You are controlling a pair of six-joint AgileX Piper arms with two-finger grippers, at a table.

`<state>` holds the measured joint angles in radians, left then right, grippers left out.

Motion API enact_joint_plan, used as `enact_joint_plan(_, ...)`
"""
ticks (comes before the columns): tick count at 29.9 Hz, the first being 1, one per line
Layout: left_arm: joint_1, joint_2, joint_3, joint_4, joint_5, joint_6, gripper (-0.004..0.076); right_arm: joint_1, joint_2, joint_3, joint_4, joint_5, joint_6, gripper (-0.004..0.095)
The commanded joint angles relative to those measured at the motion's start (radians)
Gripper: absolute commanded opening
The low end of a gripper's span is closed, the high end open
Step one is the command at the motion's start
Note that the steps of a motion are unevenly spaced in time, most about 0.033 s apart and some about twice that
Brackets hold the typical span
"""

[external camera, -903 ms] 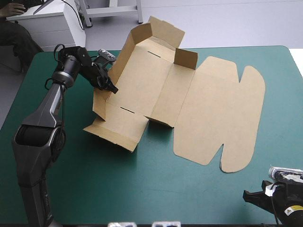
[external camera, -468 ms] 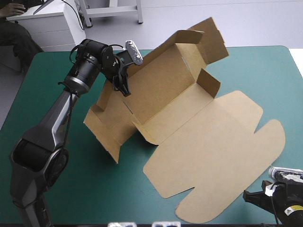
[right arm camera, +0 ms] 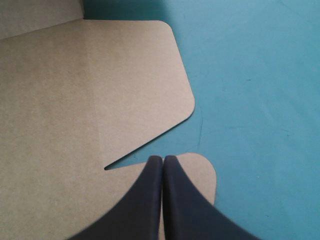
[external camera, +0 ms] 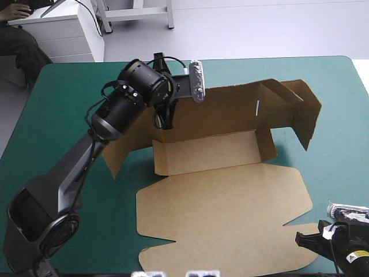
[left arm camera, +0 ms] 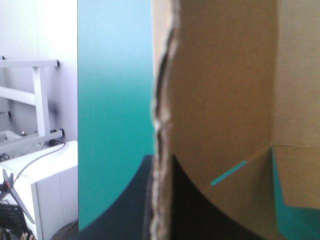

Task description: Fold the box

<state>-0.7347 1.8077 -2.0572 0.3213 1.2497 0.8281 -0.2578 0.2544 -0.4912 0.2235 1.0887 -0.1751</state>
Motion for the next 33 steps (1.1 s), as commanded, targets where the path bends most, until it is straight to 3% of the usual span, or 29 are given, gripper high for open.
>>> enact_joint_plan(1,-0.065,-0.061,-0.021,0.027,0.016,-0.004,-0.0008,0.004,0.011,-0.022,0.018,-0.053,-0.01,-0.0014)
enact_joint_plan(11,-0.211,-0.064,0.174,0.312,-0.196,-0.19,-0.0008,0.004,0.011,-0.045,0.061,-0.041,-0.03,-0.0014)
enact_joint_plan(15,-0.262,-0.082,0.294,0.417,-0.31,-0.317,-0.0008,0.004,0.015,-0.103,0.059,-0.039,-0.033,-0.0014)
enact_joint_plan(19,-0.312,-0.104,0.423,0.669,-0.39,-0.539,-0.0008,0.004,0.043,-0.182,0.059,-0.016,-0.033,-0.0014)
enact_joint_plan(26,-0.331,-0.123,0.606,0.988,-0.399,-0.917,-0.0008,0.004,0.103,-0.303,0.059,0.004,-0.033,-0.0014)
enact_joint_plan(33,-0.331,-0.123,0.676,1.126,-0.401,-1.009,-0.0008,0.004,0.195,-0.402,0.061,0.008,-0.026,-0.0014)
